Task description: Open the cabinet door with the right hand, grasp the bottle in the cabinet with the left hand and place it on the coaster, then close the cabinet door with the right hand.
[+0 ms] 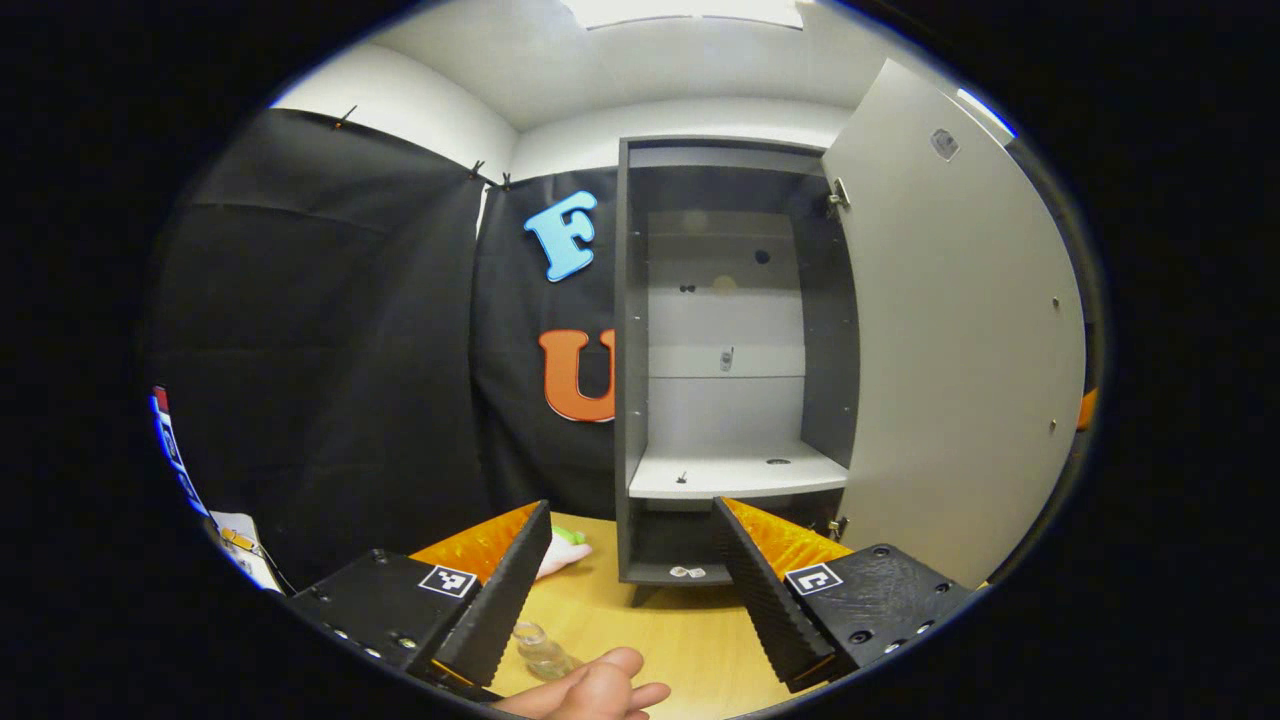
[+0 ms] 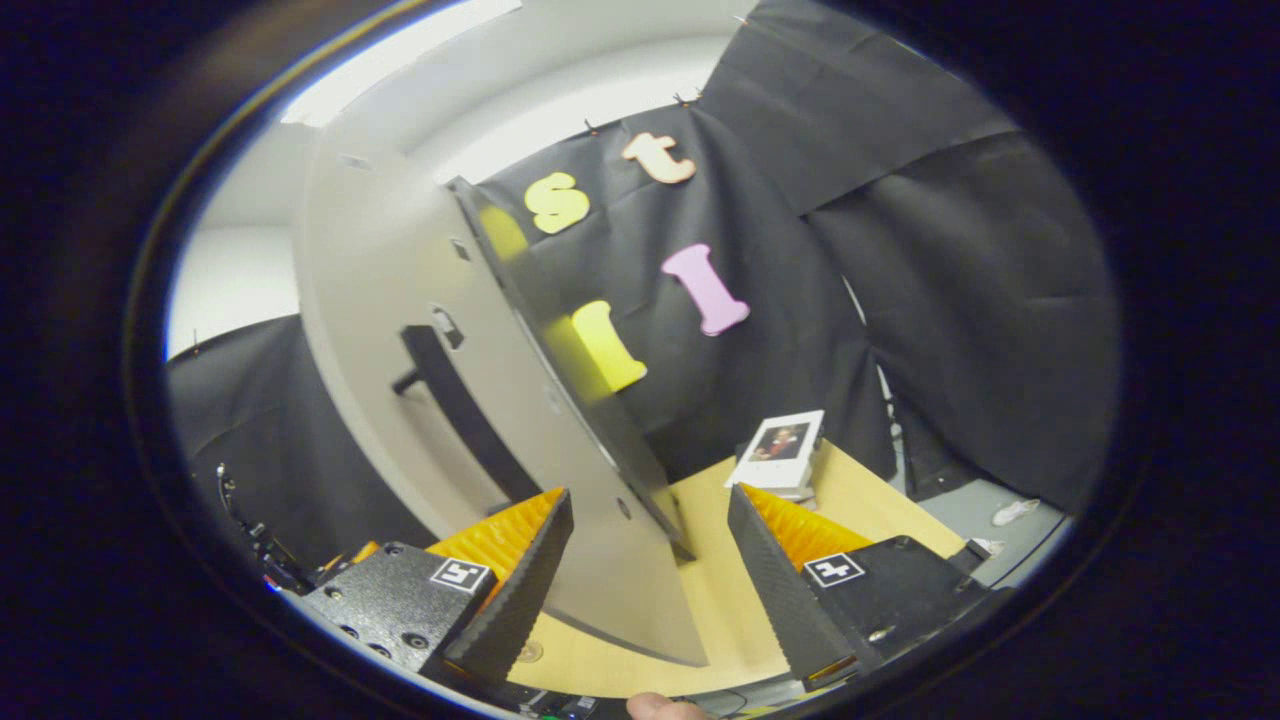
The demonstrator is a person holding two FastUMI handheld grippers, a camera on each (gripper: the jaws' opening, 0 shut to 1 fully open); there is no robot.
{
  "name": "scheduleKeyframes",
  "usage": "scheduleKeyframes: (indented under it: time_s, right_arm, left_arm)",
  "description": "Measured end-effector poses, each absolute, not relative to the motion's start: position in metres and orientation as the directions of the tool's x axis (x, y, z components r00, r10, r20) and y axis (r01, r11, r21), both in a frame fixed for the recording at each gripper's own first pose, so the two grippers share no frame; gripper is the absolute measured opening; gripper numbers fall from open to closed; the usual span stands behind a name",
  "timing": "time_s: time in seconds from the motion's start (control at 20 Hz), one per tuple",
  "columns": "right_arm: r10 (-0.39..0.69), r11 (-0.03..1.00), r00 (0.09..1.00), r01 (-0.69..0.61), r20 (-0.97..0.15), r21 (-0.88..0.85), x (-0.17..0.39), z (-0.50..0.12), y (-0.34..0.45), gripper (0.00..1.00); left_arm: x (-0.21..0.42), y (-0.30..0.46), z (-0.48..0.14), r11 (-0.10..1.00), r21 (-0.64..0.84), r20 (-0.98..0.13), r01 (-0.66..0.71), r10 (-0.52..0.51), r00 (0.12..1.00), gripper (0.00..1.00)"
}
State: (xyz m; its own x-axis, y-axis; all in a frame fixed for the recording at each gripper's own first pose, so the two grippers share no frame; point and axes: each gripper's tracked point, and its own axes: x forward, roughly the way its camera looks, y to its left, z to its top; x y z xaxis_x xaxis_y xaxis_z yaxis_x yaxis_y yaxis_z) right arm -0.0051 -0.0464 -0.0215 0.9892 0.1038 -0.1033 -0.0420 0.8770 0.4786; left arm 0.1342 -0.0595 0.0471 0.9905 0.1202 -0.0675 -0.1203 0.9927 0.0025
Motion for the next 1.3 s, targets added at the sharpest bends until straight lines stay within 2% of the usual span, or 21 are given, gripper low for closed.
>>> scheduleKeyframes:
  time_s: [0.1, 0.15, 0.2, 0.25, 0.3, 0.4, 0.65, 0.95, 1.25, 1.3]
  right_arm:
    - [0.146, 0.905, 0.986, -0.100, -0.080, 0.413, -0.002, -0.009, -0.029, 1.00]
    - [0.129, 0.925, 0.988, -0.088, -0.085, 0.370, 0.001, -0.007, -0.024, 0.95]
    - [0.119, 0.936, 0.990, -0.087, -0.075, 0.340, 0.000, -0.004, -0.023, 0.99]
    - [0.122, 0.945, 0.989, -0.092, -0.079, 0.315, 0.000, -0.003, -0.019, 0.98]
    - [0.132, 0.948, 0.988, -0.101, -0.083, 0.302, 0.000, -0.004, -0.010, 0.97]
    - [0.170, 0.947, 0.982, -0.140, -0.083, 0.290, 0.001, -0.002, 0.012, 0.98]
    - [0.291, 0.925, 0.951, -0.252, -0.106, 0.285, 0.017, -0.003, 0.069, 0.98]
    - [0.335, 0.900, 0.938, -0.290, -0.092, 0.325, 0.045, 0.011, 0.108, 0.98]
    - [0.335, 0.933, 0.938, -0.317, -0.093, 0.168, 0.069, 0.019, 0.157, 0.98]
    - [0.340, 0.930, 0.936, -0.321, -0.089, 0.177, 0.073, 0.020, 0.167, 0.94]
  left_arm:
    - [0.131, -0.066, 0.055, 0.996, 0.022, -0.055, -0.091, 0.092, 0.994, 0.96]
    - [0.132, -0.067, 0.057, 0.996, 0.027, -0.041, -0.081, 0.082, 0.996, 0.96]
    - [0.134, -0.065, 0.055, 0.996, 0.035, -0.041, -0.079, 0.080, 0.996, 0.96]
    - [0.134, -0.063, 0.049, 0.996, 0.039, -0.049, -0.082, 0.084, 0.995, 1.00]
    - [0.134, -0.061, 0.044, 0.996, 0.030, -0.061, -0.084, 0.086, 0.994, 0.96]
    - [0.138, -0.054, 0.034, 0.996, 0.019, -0.080, -0.092, 0.093, 0.992, 0.96]
    - [0.147, -0.025, 0.023, 0.989, 0.024, -0.090, -0.149, 0.150, 0.984, 0.96]
    - [0.161, 0.017, 0.018, 0.978, 0.010, -0.091, -0.210, 0.210, 0.974, 0.96]
    - [0.184, 0.069, 0.008, 0.963, -0.021, -0.098, -0.270, 0.266, 0.959, 0.96]
    - [0.188, 0.078, 0.007, 0.959, -0.035, -0.097, -0.281, 0.276, 0.956, 0.96]
